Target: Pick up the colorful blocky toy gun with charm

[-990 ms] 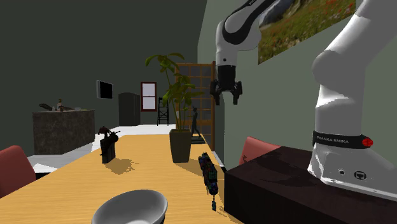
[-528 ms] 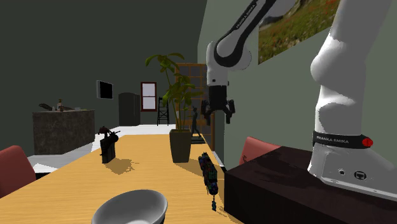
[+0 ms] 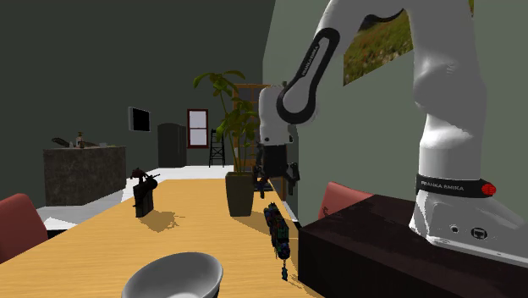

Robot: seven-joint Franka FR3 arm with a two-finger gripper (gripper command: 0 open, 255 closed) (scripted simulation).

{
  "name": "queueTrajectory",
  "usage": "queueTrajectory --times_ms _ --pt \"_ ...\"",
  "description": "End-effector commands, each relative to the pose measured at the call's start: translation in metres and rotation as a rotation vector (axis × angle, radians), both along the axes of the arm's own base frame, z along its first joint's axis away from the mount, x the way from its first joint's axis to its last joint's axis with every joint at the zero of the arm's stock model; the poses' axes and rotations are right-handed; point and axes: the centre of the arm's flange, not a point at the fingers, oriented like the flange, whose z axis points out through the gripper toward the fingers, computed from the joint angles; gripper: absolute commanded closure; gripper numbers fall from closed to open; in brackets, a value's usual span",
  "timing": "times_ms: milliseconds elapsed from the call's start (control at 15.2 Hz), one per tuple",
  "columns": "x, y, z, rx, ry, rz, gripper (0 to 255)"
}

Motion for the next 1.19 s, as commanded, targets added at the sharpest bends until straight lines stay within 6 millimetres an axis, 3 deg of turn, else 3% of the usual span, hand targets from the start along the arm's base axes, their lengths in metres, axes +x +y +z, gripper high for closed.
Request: queueTrajectory --times_ms 0,528,660,726,1122 --pt "0.006 0.007 -0.025 0.001 0.008 -0.027 0" --pt "0.006 0.008 -0.066 0.001 0.008 -0.028 0" --pt "0.006 0.008 -0.066 0.001 0.008 -0.028 0" --pt "0.006 0.008 -0.067 0.001 0.008 -0.028 255" --pt "0.006 0.008 -0.067 0.001 0.008 -0.028 255"
